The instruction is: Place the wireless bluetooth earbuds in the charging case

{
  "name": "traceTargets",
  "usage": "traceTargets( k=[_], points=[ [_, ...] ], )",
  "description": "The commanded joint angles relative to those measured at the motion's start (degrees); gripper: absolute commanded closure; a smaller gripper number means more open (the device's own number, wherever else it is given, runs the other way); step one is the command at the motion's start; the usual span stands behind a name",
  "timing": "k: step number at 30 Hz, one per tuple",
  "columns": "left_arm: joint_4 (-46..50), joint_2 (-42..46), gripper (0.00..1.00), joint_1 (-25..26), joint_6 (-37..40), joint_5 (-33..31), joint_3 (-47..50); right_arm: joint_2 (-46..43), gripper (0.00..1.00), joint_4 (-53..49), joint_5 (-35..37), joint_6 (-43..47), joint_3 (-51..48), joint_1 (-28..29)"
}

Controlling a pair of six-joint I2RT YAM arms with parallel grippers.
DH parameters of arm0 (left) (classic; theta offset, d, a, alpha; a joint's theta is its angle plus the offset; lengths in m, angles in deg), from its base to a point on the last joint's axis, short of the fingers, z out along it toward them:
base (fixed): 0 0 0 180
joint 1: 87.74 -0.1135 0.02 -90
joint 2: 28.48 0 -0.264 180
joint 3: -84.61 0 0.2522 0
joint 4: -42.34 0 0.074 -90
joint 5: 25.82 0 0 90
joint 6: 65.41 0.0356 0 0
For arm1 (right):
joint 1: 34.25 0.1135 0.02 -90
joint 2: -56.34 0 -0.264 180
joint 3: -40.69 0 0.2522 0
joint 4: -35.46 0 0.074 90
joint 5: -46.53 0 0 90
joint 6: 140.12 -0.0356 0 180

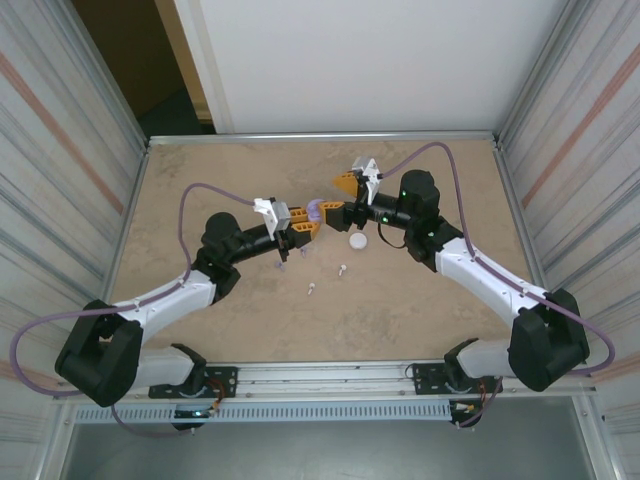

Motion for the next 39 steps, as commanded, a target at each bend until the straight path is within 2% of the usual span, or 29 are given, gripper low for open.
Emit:
traceTargets(
  k=[1,15,23,33,39],
  points=[
    [-0.05,1.56,1.00,0.36,1.47,-0.04,-1.02,-0.99,0.21,-0.47,-0.07,-0.32,1.96,-0.42],
    [1.69,4.83,1.00,-0.67,2.41,-5.86,1.54,-7.96,0.20,-5.89,3.30,1.76,-1.12,-0.59],
    [-1.22,7.64,1.00,-3.16,-0.67,-10.96,5.07,-12.65,0.19,-8.26,9.95,2.38,-4.51,-0.58],
    [-5.52,9.79,1.00,-6.88,-4.59,-11.36,8.61,-14.38,0.19,-19.13,15.47,-0.67,-4.05,-0.73],
    [-8.65,11.97,1.00,-8.65,-7.45,-12.41,10.85,-13.33,0.21,-24.07,16.41,-2.08,-3.14,-0.74]
  ],
)
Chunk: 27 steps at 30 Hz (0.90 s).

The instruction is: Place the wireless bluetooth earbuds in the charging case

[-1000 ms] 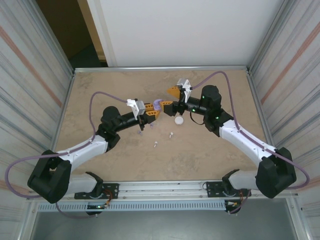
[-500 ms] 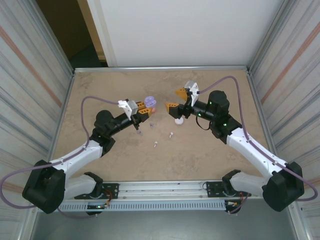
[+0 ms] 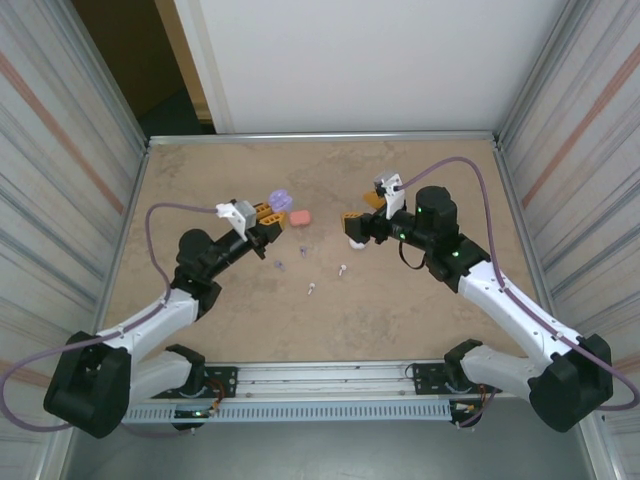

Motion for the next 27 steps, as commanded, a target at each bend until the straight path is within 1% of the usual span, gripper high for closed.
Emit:
traceTargets(
  k=[1,5,9,14,18,23,27],
  points=[
    [-5.87,2.26,1.00,-0.83,-2.91,-1.05,1.53,0.33,0.21,-4.06,1.27,-2.53,1.34,-0.30],
    [-7.34,3.36,1.00,-0.98,-3.42,-0.62,2.29,1.94,0.22,-8.66,1.49,-4.32,3.34,-0.29],
    [-9.36,4.60,1.00,-1.05,-4.29,0.25,2.73,3.94,0.22,-11.38,-0.94,-5.49,4.66,-0.25],
    [-9.78,7.89,1.00,-1.04,-5.88,1.33,2.74,7.74,0.23,-15.88,-2.00,-7.87,7.18,0.81],
    [-8.10,11.89,1.00,-1.01,-6.28,1.98,2.57,13.43,0.24,-20.72,-3.95,-8.60,11.35,3.36],
    [-5.64,16.01,1.00,-1.05,-6.20,2.20,2.45,21.38,0.27,-23.94,-4.46,-8.51,16.41,8.08],
    [-4.10,17.94,1.00,-1.03,-5.98,2.63,2.30,27.43,0.30,-26.14,-4.31,-8.43,20.74,10.45]
  ],
)
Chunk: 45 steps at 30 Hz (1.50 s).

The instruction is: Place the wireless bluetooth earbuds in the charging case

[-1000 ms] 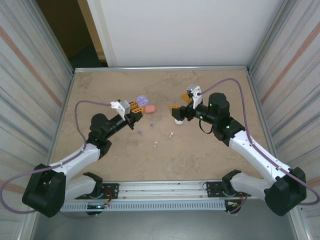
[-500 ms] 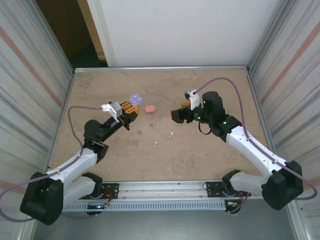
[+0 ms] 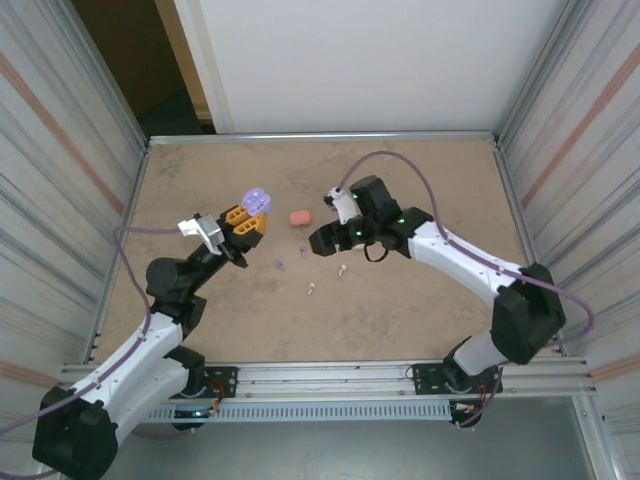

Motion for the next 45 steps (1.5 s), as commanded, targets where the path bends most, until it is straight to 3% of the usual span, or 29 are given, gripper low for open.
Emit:
traceTargets(
  k=[1,22,36,45],
  points=[
    [1.07,1.79,1.00,-0.33,-0.67,1.26,-0.54,4.62,0.30,-4.64,-0.87,-1.03,4.50,1.61],
    [4.37,3.02,1.00,-0.33,0.27,2.43,-1.71,29.99,0.33,-19.91,5.88,2.12,28.12,9.08],
    [6.16,5.24,1.00,-0.32,0.96,2.31,-1.58,41.66,0.54,-26.40,8.06,4.52,40.67,10.42],
    [6.77,5.55,1.00,-0.33,1.34,2.07,-1.48,46.58,0.61,-27.56,6.91,4.99,47.01,10.50]
  ],
)
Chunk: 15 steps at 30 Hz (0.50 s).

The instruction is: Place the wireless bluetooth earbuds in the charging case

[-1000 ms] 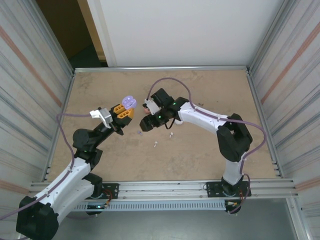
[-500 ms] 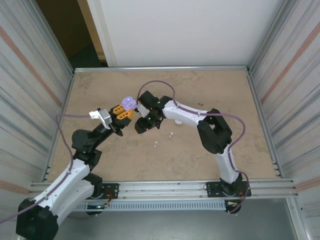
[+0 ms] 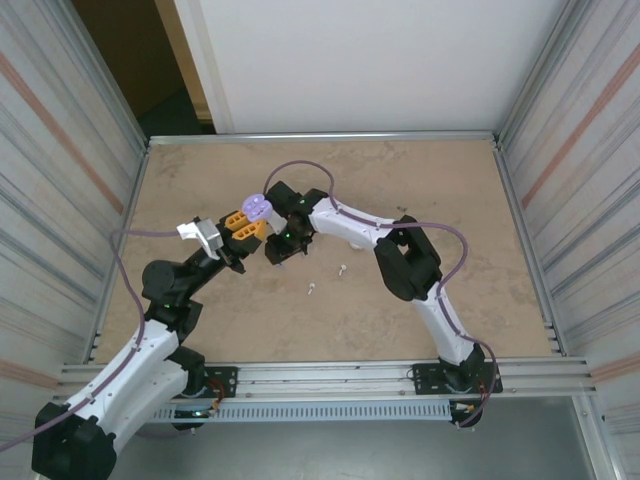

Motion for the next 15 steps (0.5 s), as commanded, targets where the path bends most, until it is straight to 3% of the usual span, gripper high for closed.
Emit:
traceTargets(
  k=[1,15],
  points=[
    [-0.15,1.21,1.00,-0.33,1.11,0.59,-1.48,2.17,0.62,-2.44,-0.94,1.23,2.93,0.42],
    [0.32,1.21,1.00,-0.33,1.58,0.34,-1.31,6.84,0.66,-5.35,-0.97,1.64,7.32,0.41]
  ],
)
